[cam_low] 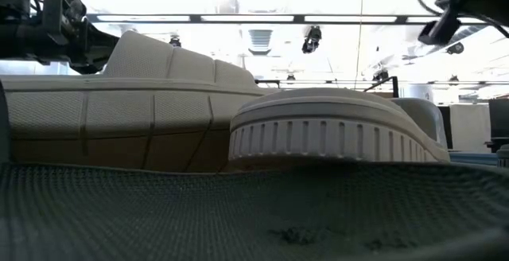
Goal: Pick and place slides into the shelf
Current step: Put the gray slide on the shelf
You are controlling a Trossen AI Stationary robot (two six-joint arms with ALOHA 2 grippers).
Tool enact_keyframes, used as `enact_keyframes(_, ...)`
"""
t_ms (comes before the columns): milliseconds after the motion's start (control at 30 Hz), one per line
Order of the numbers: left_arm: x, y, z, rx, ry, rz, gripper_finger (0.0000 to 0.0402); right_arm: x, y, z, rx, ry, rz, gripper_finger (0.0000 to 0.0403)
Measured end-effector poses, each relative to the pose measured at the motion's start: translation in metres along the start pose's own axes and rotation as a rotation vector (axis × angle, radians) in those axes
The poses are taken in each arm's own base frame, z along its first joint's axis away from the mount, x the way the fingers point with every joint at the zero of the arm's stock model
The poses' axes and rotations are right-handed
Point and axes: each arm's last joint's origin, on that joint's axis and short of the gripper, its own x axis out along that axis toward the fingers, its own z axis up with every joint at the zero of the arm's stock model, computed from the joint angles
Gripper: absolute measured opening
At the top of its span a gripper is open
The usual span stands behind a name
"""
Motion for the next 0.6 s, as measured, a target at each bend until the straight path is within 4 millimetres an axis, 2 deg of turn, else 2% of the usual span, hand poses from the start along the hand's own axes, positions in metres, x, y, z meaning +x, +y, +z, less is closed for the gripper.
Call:
enact_keyframes(133,0.0,0.0,0.0,-0.001,-0.004,0.002,0.0,0.028,0.012,0.005,-0.036,0.04,-0.079,0.0013)
enact_keyframes(233,0.0,0.0,0.0,-0.001,-0.005,0.002,0.0,0.065,0.022,0.008,-0.083,0.073,-0.131,0.0013)
enact_keyframes(300,0.0,0.0,0.0,-0.001,-0.006,0.002,0.0,0.092,0.022,0.008,-0.137,0.097,-0.176,0.0013)
enact_keyframes(367,0.0,0.0,0.001,-0.024,-0.008,0.001,0.0,0.12,0.017,0.008,-0.261,0.102,-0.239,0.0013)
enact_keyframes(433,0.0,-0.001,0.001,-0.164,-0.009,-0.02,0.0,0.143,0.012,0.012,-0.372,0.055,-0.31,0.0013)
enact_keyframes(533,0.0,0.0,0.001,-0.456,-0.008,-0.017,0.0,0.175,0.008,0.022,-0.221,-0.057,-0.368,0.0013)
enact_keyframes(600,0.0,0.0,0.001,-0.646,-0.008,-0.017,0.0,0.191,0.003,0.026,-0.177,-0.027,-0.392,0.0013)
